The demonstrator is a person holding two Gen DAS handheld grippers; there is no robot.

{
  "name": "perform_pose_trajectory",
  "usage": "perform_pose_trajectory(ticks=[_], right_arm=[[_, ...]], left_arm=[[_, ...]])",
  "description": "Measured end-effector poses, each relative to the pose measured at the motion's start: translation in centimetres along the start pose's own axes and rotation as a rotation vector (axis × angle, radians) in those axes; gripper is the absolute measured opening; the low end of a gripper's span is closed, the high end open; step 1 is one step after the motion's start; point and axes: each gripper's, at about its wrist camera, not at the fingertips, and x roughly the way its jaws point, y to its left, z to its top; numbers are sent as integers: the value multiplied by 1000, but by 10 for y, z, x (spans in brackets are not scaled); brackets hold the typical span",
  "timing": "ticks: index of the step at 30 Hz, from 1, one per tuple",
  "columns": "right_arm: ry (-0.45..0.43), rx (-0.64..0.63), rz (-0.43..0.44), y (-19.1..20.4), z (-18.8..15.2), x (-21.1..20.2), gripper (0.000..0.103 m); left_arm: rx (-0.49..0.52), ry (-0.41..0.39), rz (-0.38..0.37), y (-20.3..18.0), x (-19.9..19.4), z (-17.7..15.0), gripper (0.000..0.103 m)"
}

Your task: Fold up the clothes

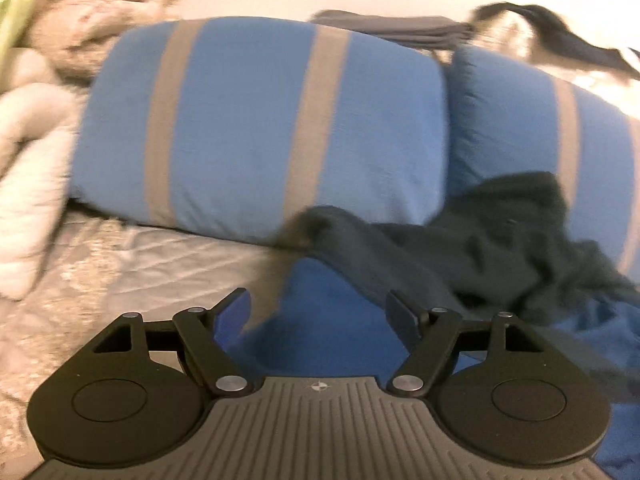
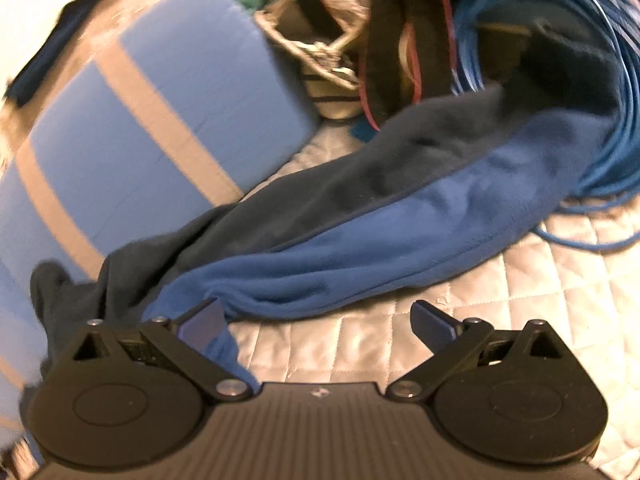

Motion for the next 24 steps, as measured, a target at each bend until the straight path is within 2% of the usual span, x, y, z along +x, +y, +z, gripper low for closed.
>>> perform_pose_trajectory(ticks=[3,6,10,12,13,14,15,16,17,20,23,24], right_arm=[[-17,117,5,-20,8,10,98],[-30,291,-32,-53,14,19,93],[-33,439,-33,-90,21,35,80],[-62,475,-27,-102,25,39,67],[-76,489,-28,-107,28,41,56],[-90,502,-29,-112,31,42,40],[-91,521,-32,-116,33,43,30],[-89,540,-35,-119,34,44,12],[-92,555,-37,-120,35,42,9],[-171,444,-47,-96,41,29,7],[-339,104,2,-37,51,7,7],[-390,-55,37,-11,47,-1,7]], left_arm=[[26,29,-18,-2,4,-8,74],[33,54,-25,1,7,-14,74],[21,82,-49,4,9,-21,74],[32,94,-52,3,10,-24,74],[40,98,-52,1,11,-25,74],[46,101,-54,0,12,-26,74],[52,104,-56,-2,13,-27,74],[59,107,-61,-3,14,-27,74],[64,110,-64,-5,14,-28,74],[73,107,-72,-9,14,-28,74],[79,98,-75,-14,14,-27,74],[80,95,-77,-16,14,-27,74]])
